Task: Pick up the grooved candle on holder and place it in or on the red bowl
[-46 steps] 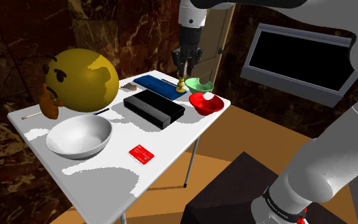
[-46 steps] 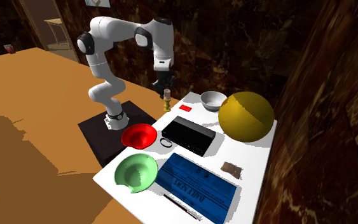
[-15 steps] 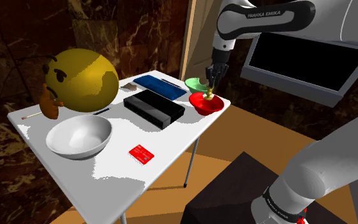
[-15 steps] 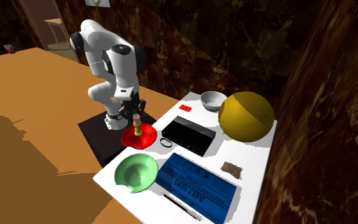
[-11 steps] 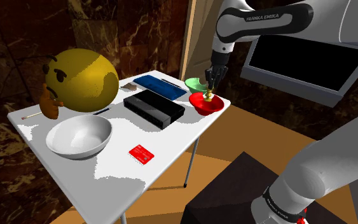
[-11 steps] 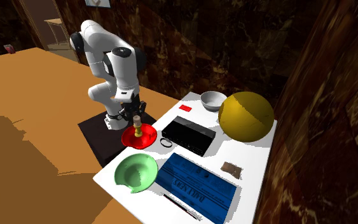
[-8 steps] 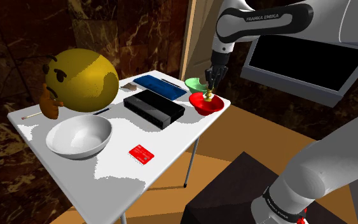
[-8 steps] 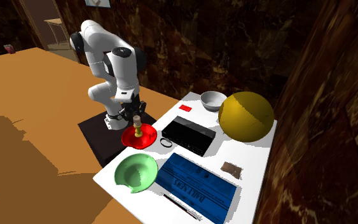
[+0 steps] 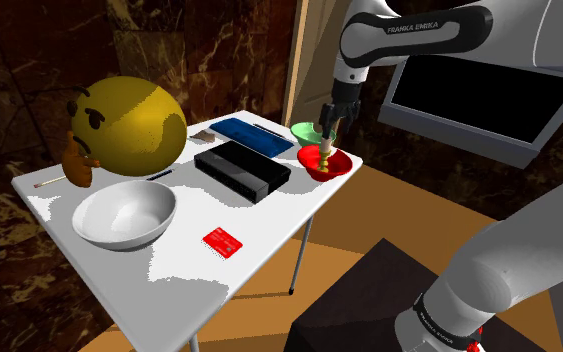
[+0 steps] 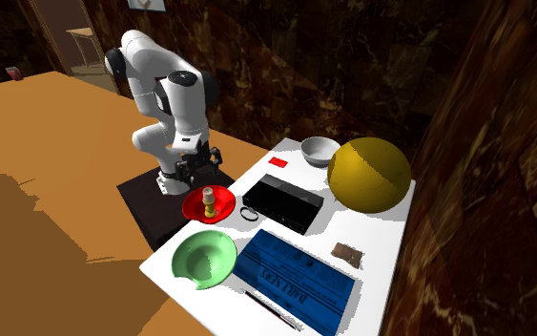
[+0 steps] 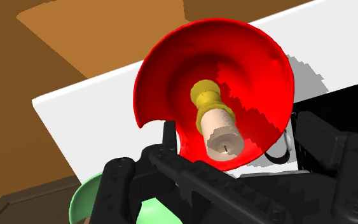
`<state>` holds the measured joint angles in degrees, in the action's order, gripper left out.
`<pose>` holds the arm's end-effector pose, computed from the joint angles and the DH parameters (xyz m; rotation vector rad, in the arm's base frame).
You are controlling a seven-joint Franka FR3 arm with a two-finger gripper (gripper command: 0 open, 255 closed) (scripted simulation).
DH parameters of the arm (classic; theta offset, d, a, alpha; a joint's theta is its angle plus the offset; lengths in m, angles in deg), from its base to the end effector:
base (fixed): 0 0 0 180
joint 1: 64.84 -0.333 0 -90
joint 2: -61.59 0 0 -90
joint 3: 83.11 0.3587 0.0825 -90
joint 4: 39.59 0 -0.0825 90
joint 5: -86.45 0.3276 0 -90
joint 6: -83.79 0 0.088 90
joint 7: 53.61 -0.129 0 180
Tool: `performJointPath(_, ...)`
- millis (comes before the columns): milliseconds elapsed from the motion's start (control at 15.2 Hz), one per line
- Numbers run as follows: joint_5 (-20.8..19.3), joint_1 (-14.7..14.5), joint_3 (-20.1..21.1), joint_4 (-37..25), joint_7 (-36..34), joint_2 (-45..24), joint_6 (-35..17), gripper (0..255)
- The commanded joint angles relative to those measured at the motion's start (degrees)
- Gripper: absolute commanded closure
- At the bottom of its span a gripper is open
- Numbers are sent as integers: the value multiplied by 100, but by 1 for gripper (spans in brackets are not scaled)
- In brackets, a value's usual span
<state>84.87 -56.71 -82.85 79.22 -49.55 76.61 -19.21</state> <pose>0.4065 -0.0589 0.5727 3.1137 -0.0939 -0.0259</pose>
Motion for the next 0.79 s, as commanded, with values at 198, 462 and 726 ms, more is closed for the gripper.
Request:
performJointPath(198, 6, -6, 12, -772, 3, -42, 729, 0)
performJointPath(462, 6, -6, 12, -772, 3, -42, 729, 0)
performJointPath(726, 6, -6, 12, -772, 3, -42, 729, 0)
